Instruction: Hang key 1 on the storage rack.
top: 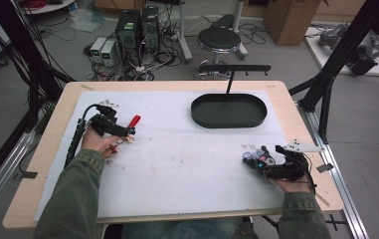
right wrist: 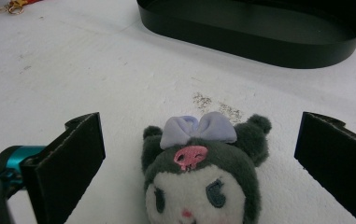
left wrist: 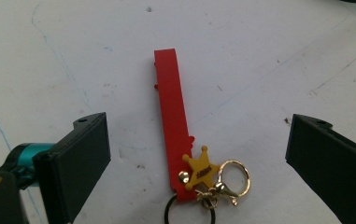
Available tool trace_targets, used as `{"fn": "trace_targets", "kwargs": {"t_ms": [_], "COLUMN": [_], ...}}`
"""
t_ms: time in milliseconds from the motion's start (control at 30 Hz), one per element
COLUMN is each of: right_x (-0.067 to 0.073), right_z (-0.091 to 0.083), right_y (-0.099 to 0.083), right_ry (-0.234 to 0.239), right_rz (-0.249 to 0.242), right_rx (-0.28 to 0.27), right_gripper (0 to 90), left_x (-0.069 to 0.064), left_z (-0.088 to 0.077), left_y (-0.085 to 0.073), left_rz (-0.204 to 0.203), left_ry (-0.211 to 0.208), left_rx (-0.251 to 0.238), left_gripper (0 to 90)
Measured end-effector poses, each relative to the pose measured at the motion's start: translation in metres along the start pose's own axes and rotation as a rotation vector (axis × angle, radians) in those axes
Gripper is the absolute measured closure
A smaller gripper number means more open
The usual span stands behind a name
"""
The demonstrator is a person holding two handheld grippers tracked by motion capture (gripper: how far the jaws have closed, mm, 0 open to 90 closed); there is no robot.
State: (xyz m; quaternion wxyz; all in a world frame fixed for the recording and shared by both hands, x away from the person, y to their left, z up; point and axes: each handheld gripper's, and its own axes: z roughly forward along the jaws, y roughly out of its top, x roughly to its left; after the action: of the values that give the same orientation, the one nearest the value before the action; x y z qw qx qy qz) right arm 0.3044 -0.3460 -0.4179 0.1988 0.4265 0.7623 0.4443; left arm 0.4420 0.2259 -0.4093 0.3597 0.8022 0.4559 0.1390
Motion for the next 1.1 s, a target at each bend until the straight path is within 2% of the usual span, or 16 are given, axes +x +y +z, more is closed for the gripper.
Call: {"fn": "trace_targets", "kwargs": {"t_ms": [67, 100, 167, 233, 267, 367, 433, 467, 600, 700, 867, 900, 1000, 1033, 1067, 1100], "right_x": [0.0, 0.0, 0.0, 0.0, 0.0, 0.001, 0.001, 0.0, -0.001, -0.001, -0.002, -0.002, -0.001, -0.001, -0.001, -0.001], "right_z": [0.0, 0.0, 0.0, 0.0, 0.0, -0.001, -0.002, -0.002, -0.002, -0.003, -0.003, -0.003, -0.003, -0.003, -0.003, -0.003], "right_y": [0.0, 0.0, 0.0, 0.0, 0.0, 0.0, 0.0, 0.0, -0.002, -0.002, -0.003, -0.003, -0.002, -0.002, -0.002, -0.002], "right_ry": [-0.001, 0.002, 0.003, 0.008, 0.006, 0.007, 0.006, 0.005, 0.003, -0.001, -0.004, -0.003, -0.003, -0.003, -0.005, -0.005], "right_rz": [-0.007, -0.005, -0.002, 0.002, 0.002, 0.001, -0.006, -0.01, -0.004, -0.001, -0.008, -0.004, 0.0, 0.0, -0.002, -0.002], "right_rx": [0.0, -0.003, -0.003, 0.001, 0.003, -0.002, -0.004, -0.005, 0.002, 0.004, 0.003, 0.006, 0.011, 0.01, 0.009, 0.009], "right_gripper": [0.8, 0.9, 0.8, 0.9, 0.9, 0.9, 0.9, 0.9, 0.9, 0.9, 0.9, 0.9, 0.9, 0.9, 0.8, 0.8], "left_x": [0.001, 0.002, 0.003, 0.007, 0.007, 0.01, 0.014, 0.014, 0.013, 0.015, 0.014, 0.012, 0.009, 0.007, 0.002, 0.002], "left_z": [0.004, 0.01, 0.014, 0.029, 0.029, 0.047, 0.053, 0.056, 0.061, 0.06, 0.063, 0.064, 0.063, 0.063, 0.064, 0.064], "left_y": [0.008, 0.016, 0.02, 0.028, 0.028, 0.034, 0.039, 0.042, 0.049, 0.054, 0.051, 0.05, 0.052, 0.053, 0.053, 0.053], "left_rz": [0.003, 0.005, 0.008, -0.017, -0.017, 0.009, -0.018, -0.013, 0.012, -0.011, -0.009, 0.001, 0.011, 0.018, 0.045, 0.045], "left_ry": [0.003, 0.004, 0.003, -0.025, -0.025, 0.006, -0.003, 0.0, 0.013, 0.006, 0.022, 0.015, 0.02, 0.033, 0.071, 0.071], "left_rx": [0.015, 0.042, 0.056, 0.069, 0.069, 0.144, 0.156, 0.165, 0.214, 0.236, 0.285, 0.302, 0.29, 0.282, 0.293, 0.293], "left_gripper": [6.8, 6.8, 6.8, 6.9, 6.9, 6.9, 7.0, 7.6, 10.5, 11.0, 16.1, 17.8, 25.5, 30.7, 38.7, 42.9]}}
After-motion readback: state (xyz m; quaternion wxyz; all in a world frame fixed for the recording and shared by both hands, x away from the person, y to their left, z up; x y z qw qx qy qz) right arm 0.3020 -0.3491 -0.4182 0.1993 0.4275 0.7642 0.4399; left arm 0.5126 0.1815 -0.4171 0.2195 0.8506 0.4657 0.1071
